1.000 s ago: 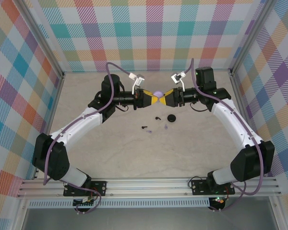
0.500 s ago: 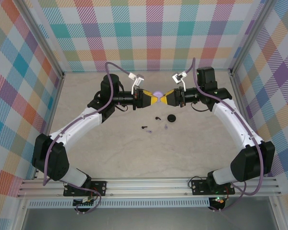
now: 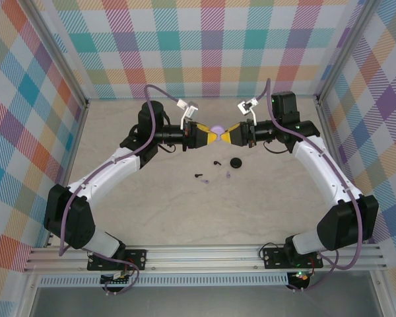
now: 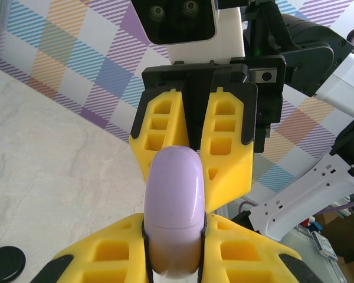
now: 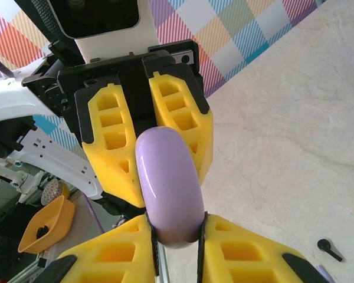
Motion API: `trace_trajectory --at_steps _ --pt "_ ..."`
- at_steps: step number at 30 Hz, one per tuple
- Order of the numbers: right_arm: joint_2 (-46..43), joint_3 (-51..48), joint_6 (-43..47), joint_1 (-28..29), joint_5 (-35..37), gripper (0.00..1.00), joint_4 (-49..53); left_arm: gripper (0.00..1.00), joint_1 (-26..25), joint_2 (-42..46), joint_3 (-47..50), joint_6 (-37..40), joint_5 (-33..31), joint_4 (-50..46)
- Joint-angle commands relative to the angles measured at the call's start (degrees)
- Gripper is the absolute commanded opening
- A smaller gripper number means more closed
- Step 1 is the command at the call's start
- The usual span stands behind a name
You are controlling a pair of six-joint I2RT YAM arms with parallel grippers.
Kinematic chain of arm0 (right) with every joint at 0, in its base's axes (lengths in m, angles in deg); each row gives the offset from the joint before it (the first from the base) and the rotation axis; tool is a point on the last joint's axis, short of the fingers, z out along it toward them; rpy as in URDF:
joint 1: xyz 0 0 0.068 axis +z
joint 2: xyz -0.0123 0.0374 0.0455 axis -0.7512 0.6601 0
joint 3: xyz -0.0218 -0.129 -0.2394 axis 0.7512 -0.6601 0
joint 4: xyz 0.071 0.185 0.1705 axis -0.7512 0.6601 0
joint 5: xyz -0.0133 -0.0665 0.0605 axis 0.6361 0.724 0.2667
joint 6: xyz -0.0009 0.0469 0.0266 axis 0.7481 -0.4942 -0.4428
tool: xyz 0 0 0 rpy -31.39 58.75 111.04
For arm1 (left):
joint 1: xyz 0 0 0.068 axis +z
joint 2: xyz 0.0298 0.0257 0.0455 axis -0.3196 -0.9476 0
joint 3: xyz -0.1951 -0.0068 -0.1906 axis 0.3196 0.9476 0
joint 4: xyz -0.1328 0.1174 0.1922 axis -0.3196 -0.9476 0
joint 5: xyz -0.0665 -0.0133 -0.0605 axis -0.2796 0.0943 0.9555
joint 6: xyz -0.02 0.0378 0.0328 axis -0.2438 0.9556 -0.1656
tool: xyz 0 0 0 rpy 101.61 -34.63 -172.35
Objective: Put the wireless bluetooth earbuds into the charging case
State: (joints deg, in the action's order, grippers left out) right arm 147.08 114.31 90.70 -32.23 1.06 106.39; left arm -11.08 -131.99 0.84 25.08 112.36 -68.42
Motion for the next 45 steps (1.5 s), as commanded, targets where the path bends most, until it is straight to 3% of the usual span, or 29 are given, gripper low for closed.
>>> trace_trajectory --at_steps 1,22,45 --pt "0.1 2.1 1.3 0.4 -3.9 0.21 -0.4 0.16 -0.6 -0.9 -1.8 0.2 1.1 -0.2" --pt "0.4 2.0 1.2 0.4 -4.0 0.21 -0.3 0.22 -0.9 -1.3 -2.2 0.5 1.6 -0.5" --pt "0.6 2.2 1.1 0.6 -4.9 0.16 -0.3 0.19 -1.4 -1.7 -2.6 0.7 1.8 -0.9"
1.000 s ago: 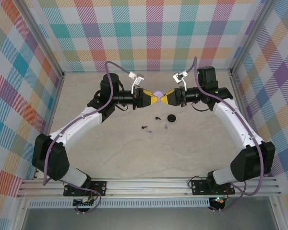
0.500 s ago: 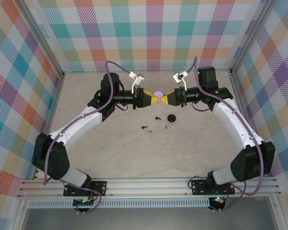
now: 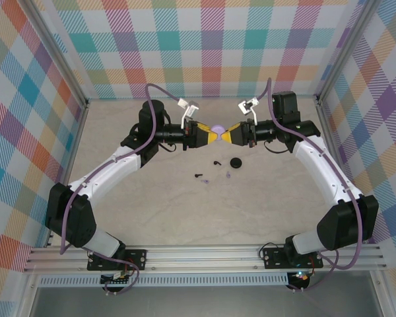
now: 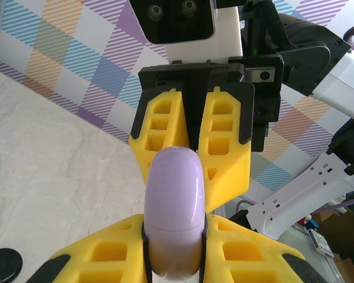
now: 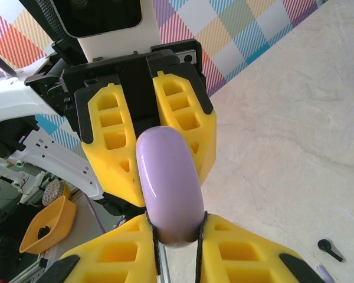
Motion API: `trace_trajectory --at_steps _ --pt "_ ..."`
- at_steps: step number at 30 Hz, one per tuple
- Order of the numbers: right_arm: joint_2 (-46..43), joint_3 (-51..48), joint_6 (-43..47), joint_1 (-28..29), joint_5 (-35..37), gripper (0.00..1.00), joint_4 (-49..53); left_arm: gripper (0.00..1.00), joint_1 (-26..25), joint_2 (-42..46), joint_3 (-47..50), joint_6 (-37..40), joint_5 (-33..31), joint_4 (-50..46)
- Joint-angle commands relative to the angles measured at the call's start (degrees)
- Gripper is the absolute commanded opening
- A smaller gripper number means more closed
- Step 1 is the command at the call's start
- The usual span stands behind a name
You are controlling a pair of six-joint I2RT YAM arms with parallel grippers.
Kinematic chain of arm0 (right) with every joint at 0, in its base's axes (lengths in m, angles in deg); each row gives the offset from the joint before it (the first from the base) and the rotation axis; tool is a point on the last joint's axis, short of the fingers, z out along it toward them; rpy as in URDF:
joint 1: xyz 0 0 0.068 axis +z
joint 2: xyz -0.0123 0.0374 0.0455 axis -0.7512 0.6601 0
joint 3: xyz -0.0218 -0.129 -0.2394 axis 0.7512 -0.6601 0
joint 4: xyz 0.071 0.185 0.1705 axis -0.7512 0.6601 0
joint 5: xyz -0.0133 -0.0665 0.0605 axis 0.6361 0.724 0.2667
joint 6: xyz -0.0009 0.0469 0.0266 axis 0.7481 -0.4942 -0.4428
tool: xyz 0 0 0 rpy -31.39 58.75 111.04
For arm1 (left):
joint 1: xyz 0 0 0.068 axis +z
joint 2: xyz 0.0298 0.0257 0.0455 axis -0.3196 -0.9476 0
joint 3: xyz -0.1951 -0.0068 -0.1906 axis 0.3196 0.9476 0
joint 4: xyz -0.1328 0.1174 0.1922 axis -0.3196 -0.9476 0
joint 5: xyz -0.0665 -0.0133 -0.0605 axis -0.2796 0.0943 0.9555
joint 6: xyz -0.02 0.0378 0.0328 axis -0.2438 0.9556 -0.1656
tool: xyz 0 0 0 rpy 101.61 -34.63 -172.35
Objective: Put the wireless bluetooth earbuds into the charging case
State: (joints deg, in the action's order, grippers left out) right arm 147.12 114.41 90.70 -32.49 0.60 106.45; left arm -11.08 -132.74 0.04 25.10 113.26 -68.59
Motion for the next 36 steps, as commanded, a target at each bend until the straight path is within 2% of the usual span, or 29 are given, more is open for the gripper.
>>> trace_trajectory --at_steps 1,15,36 --pt "0.6 2.1 1.0 0.9 -4.5 0.15 -0.4 0.19 -1.4 -1.1 -1.9 0.7 0.9 -0.7" --pt "1.2 2.8 0.9 1.5 -5.0 0.07 -0.4 0.21 -1.8 -1.5 -2.2 0.7 1.1 -0.9" --pt "1.8 3.5 1.0 2.1 -5.1 0.06 -0.1 0.21 -2.2 -2.0 -2.6 0.7 1.6 -1.0"
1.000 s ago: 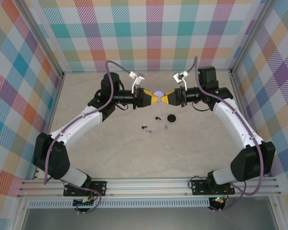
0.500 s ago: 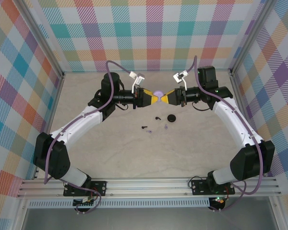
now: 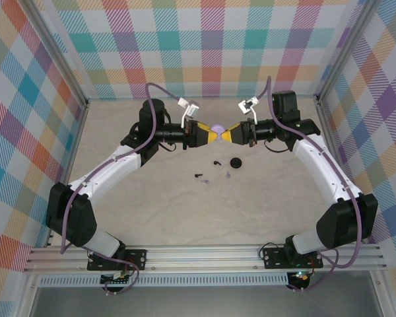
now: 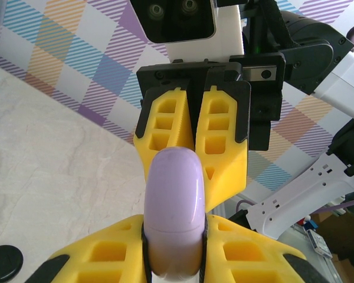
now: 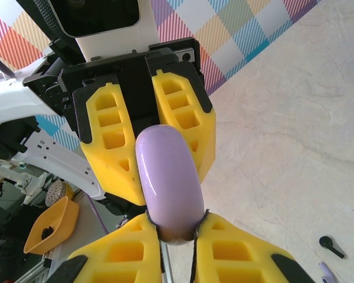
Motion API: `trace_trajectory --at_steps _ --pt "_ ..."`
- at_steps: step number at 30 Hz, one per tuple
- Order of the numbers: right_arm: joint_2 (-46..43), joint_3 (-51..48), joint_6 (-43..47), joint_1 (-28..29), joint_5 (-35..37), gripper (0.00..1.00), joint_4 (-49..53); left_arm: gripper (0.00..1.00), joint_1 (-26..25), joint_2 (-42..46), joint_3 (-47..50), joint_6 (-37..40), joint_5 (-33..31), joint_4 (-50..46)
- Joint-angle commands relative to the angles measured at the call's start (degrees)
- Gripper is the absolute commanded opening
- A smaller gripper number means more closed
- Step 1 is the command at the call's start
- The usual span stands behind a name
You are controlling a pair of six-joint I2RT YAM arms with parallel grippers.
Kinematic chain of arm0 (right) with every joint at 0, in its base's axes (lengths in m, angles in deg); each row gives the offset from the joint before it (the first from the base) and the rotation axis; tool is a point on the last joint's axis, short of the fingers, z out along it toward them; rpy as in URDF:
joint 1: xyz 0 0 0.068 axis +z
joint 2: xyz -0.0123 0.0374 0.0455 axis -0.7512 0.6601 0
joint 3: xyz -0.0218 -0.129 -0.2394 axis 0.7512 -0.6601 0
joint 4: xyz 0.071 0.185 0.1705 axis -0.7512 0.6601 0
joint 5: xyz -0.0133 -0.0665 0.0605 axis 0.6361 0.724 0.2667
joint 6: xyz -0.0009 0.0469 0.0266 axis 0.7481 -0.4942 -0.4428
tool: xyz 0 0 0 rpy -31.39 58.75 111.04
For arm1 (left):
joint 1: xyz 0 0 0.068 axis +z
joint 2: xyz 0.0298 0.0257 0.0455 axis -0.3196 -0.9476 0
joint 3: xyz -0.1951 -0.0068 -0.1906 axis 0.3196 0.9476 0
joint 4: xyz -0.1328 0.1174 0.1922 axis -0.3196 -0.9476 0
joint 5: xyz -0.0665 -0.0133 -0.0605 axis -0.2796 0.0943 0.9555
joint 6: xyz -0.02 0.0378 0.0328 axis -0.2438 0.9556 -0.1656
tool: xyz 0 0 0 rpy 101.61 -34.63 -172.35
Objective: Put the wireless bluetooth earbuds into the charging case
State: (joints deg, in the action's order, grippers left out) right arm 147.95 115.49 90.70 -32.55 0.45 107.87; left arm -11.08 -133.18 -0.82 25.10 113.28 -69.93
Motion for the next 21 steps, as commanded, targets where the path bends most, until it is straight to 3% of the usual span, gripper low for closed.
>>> trace_trajectory --at_steps 1,10,16,21 --pt "1.0 2.4 1.1 2.2 -4.9 0.06 -1.5 0.21 -2.3 -1.6 -1.9 0.8 1.6 0.4" --pt "1.2 2.7 1.3 2.4 -4.6 0.06 -1.2 0.23 -2.4 -1.8 -2.1 0.9 1.7 0.3" --pt "1.0 2.6 1.7 2.4 -3.7 0.08 -0.4 0.19 -2.4 -1.7 -2.2 2.0 1.1 -1.1" --pt "-0.9 2.4 3.4 2.4 0.8 0.35 1.9 0.16 -2.5 -0.4 -0.8 7.5 -0.9 -3.9"
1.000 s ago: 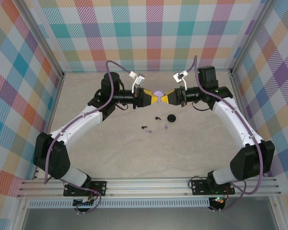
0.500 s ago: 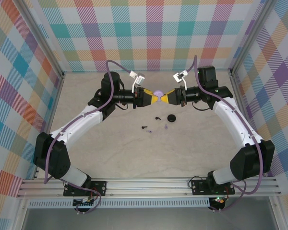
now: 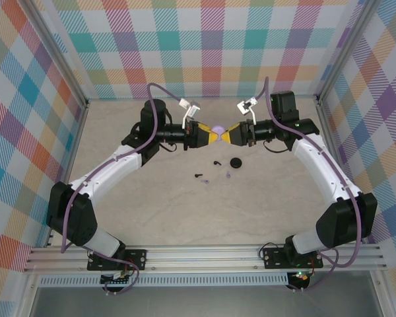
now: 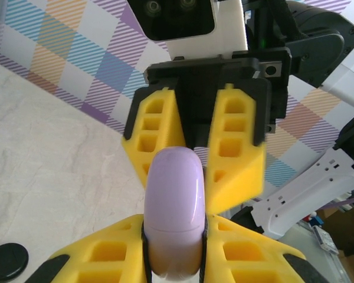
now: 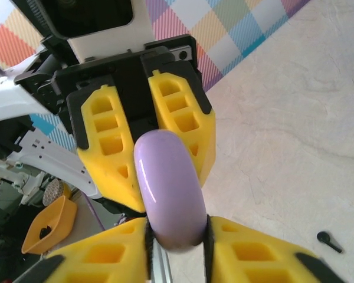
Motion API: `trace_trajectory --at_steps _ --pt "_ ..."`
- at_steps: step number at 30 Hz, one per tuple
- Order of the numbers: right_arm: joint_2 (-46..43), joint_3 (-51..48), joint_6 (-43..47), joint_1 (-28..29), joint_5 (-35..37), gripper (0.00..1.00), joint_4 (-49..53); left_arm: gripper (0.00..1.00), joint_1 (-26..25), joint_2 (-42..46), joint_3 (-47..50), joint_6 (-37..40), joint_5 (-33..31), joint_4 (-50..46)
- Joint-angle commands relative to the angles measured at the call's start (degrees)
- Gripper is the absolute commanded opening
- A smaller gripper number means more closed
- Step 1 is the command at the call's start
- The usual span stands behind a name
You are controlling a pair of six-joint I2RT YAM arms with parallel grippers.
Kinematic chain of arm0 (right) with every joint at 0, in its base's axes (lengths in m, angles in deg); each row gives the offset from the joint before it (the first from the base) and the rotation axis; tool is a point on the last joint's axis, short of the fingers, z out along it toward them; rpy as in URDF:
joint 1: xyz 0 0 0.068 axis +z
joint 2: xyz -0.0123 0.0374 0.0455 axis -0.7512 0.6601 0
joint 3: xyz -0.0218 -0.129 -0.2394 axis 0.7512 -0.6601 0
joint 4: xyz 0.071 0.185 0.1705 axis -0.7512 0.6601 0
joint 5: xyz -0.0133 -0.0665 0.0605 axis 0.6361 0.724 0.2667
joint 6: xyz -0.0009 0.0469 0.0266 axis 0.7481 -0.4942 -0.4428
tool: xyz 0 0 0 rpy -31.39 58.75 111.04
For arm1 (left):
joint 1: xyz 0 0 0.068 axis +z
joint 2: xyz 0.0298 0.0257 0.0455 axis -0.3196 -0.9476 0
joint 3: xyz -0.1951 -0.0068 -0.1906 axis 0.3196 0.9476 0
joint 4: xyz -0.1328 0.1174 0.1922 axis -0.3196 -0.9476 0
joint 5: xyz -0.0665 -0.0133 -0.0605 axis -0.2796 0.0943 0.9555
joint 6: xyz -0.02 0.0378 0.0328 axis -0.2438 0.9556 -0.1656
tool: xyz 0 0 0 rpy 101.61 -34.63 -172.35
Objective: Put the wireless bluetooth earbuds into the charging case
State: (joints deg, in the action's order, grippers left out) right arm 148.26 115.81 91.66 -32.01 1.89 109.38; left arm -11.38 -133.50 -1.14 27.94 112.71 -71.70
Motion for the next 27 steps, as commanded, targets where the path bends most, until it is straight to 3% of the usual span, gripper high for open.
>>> trace_trajectory --at_steps 1,7,12,27 --pt "-1.7 2.0 3.0 1.8 0.0 0.39 1.2 0.16 -2.1 0.5 0.2 6.2 -0.8 -2.2" --pt "-4.8 2.9 7.4 1.1 3.5 0.5 6.6 0.15 -2.1 3.6 3.5 14.3 -5.5 -4.1" --pt "-6.3 4.2 10.7 0.1 4.9 0.53 11.0 0.15 -2.1 2.2 1.3 19.4 -3.8 -9.8" --pt "-1.3 10.9 18.5 0.3 3.6 0.58 21.8 0.15 -2.1 4.1 4.3 16.0 1.3 -0.7"
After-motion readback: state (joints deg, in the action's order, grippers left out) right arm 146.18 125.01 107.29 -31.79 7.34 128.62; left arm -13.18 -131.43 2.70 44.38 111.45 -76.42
